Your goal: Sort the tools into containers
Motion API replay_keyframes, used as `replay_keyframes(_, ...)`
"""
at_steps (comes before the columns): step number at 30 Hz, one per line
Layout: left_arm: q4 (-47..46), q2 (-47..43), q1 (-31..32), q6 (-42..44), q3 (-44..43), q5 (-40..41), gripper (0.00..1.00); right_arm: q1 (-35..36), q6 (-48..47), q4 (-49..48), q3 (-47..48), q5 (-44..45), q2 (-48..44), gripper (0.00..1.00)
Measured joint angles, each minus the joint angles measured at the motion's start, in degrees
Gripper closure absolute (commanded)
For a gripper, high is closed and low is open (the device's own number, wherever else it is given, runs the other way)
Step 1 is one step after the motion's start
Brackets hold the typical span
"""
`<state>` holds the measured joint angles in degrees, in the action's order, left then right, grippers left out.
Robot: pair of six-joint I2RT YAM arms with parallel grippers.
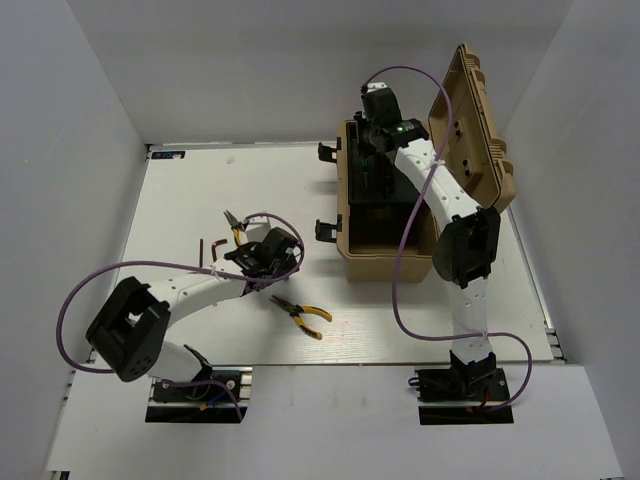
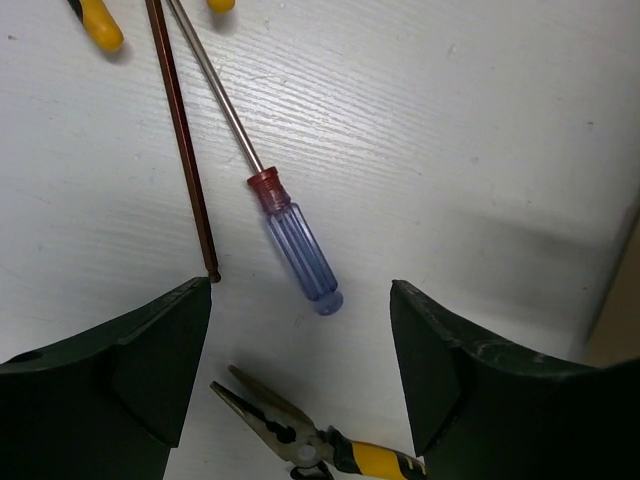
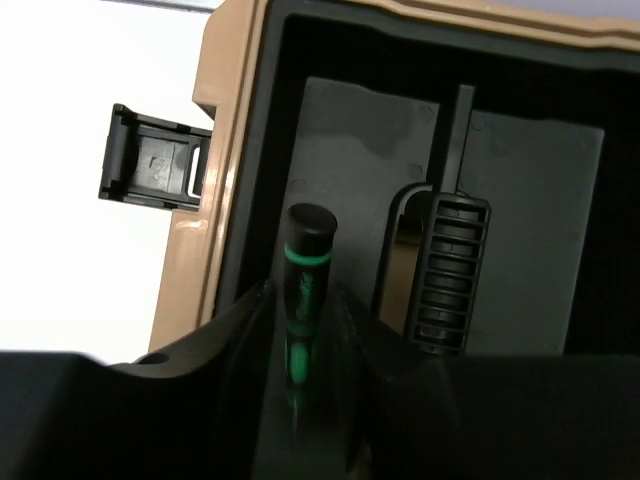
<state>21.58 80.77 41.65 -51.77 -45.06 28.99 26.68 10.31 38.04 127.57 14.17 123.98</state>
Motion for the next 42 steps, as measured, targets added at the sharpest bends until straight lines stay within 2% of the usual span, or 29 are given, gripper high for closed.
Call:
replay_keyframes(4,-0.15,4.15,-1.31,0.52,-1.95,-1.55,0.18,-0.22,-0.02,0.26,0.0,-1.55,0.0,0.56)
replay_keyframes(12,0.28,10.8,-2.67,0.57,-6.4,-4.13,0.22,0.44,0.04,1.14,-3.89,-4.44,-2.12,0.54)
replay_keyframes(19,3.69,14.6,-2.67,-1.31,-10.16,-4.7,0.3,0.39,1.31,2.05,-9.75,-7.82,-8.76,0.54)
replay_keyframes(23,5.18,16.83,-2.67,-2.78,-11.15,-4.81,0.4,0.39,1.7,1.81,-12.31,-9.68,-12.9,0.54)
replay_keyframes(26,5.77,17.18,-2.67,-3.28,-11.32,-4.52,0.42,0.39,1.84,1.38,-14.32,-10.86,-15.37,0.54)
replay_keyframes(29,6.12,17.18,-2.71,-3.87,-11.32,-4.5,0.55,0.39,1.97,1.09,-16.17,-12.13,-17.09,0.54)
replay_keyframes(30,6.27,17.18,-2.73,-4.02,-11.32,-4.48,0.68,0.39,1.97,0.98,-16.65,-12.74,-17.46,0.54)
replay_keyframes(32,6.69,17.18,-2.73,-4.35,-11.28,-4.46,0.84,0.39,1.97,1.16,-16.85,-13.84,-17.77,0.54)
replay_keyframes(36,6.8,17.09,-2.71,-4.2,-11.32,-4.48,0.98,0.46,1.14,1.2,-16.85,-16.5,-18.01,0.54)
replay_keyframes(38,7.87,16.94,-2.69,-3.87,-11.89,-4.28,0.99,0.5,0.09,1.22,-16.92,-18.43,-18.51,0.6)
replay_keyframes(39,8.61,16.74,-2.56,-3.58,-12.52,-3.93,1.0,0.52,-0.55,1.22,-16.98,-19.45,-18.88,0.77)
replay_keyframes(42,10.47,15.39,-2.54,-2.16,-15.37,-2.34,1.0,0.79,-2.56,1.25,-17.9,-22.34,-20.76,1.0)
